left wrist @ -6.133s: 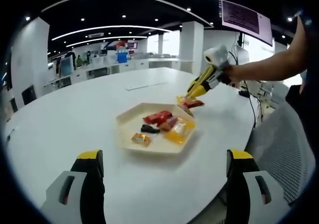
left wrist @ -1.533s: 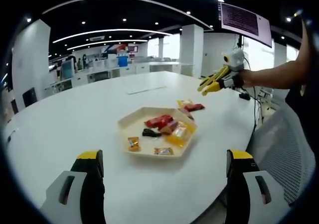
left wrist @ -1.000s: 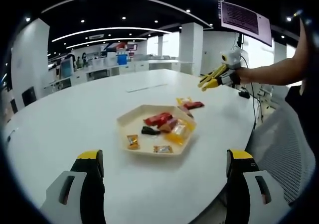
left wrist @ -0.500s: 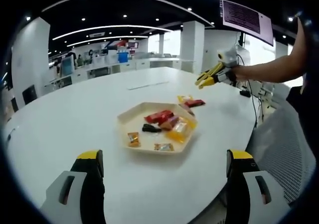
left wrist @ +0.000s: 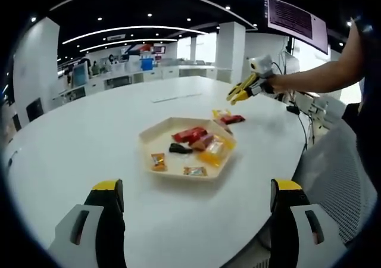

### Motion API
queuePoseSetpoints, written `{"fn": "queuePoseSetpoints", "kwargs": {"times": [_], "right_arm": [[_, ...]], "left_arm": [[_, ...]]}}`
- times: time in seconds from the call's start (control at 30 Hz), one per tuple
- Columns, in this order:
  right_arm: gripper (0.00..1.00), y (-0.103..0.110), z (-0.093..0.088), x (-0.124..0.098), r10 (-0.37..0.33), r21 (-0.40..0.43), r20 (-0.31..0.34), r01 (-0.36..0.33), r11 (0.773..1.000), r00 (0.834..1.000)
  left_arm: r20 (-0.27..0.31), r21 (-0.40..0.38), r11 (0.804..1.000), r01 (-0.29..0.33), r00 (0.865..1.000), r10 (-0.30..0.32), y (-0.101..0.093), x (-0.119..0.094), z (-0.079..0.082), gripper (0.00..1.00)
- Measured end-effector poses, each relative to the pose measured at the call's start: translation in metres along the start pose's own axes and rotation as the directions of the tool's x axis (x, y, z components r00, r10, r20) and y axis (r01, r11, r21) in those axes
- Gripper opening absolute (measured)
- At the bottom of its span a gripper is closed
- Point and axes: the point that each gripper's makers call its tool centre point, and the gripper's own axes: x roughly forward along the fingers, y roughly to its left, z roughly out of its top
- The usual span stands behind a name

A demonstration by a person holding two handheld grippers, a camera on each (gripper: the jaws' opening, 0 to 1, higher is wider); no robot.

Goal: Place the target food into the container with the food tongs after gripping and lifting it, then release it inside without dropping or visibly crushing the food.

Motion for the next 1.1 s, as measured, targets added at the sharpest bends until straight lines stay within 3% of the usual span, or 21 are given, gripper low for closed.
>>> {"fn": "queuePoseSetpoints", "kwargs": {"times": [0.57,0.9,1.1], "right_arm": [[0.30,-0.005,-0.017,0.031,0.087,0.052,-0.067,-0.083,0.995,0.994],[0.28,0.006,-0.023,0.043,0.116,0.001,-0.152,-0.117,0.993,0.982],[0.23,0.009,-0.023,0.045,0.091,-0.009,-0.185,-0.094,0.996,0.979]], "left_arm": [[-0.031,-0.002,1.000,0.007,0.999,-0.007,-0.002,0.002,-0.006,1.00],[-0.035,-0.003,1.000,0.011,0.999,-0.011,-0.003,0.003,-0.007,1.00],[-0.027,-0.004,1.000,0.006,1.000,-0.006,-0.001,0.002,-0.005,1.00]]}}
